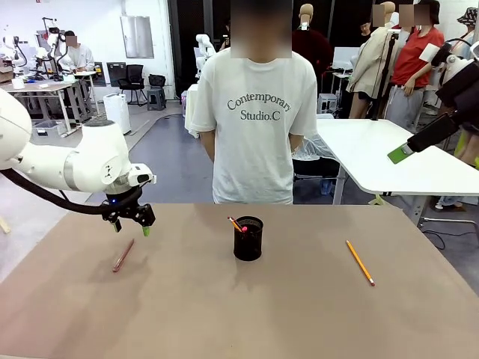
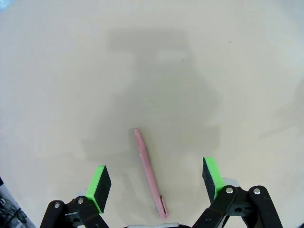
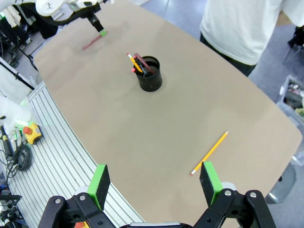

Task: Place the pens into the pen holder.
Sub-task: Pick up a writing instrument from the table and place it into the Pen holder.

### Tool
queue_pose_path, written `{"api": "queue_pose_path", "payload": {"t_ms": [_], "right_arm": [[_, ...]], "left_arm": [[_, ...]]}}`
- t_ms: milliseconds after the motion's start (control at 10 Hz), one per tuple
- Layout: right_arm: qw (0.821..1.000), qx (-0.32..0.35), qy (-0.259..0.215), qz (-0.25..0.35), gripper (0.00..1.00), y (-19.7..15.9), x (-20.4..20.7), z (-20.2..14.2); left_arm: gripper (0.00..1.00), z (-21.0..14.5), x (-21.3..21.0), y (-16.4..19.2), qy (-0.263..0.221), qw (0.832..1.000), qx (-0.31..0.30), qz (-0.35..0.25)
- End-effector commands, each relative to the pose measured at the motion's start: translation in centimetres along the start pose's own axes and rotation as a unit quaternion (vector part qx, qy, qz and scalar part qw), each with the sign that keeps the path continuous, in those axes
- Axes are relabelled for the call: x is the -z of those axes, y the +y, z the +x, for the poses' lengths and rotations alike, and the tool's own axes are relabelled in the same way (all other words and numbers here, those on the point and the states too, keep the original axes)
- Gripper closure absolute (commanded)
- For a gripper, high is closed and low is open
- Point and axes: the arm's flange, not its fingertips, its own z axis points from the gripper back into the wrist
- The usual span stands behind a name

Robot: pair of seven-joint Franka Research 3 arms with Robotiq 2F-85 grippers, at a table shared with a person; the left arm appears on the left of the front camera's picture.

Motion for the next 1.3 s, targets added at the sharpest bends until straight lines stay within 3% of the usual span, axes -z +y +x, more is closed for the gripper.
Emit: {"api": "queue_pose_path", "payload": {"t_ms": [0,300,1200], "right_arm": [[1.000,0.003,-0.003,0.006,0.00,0.1,0.0,0.1],[1.000,0.003,-0.003,0.006,0.00,0.1,0.0,0.1],[1.000,0.003,-0.003,0.006,0.00,0.1,0.0,0.1]], "left_arm": [[0.00,-0.6,1.0,0.4,0.000,1.000,0.003,0.008],[0.00,-1.6,2.0,0.5,0.014,0.999,-0.010,0.029],[0.00,-1.6,3.6,0.4,0.031,0.999,-0.015,0.017]]}}
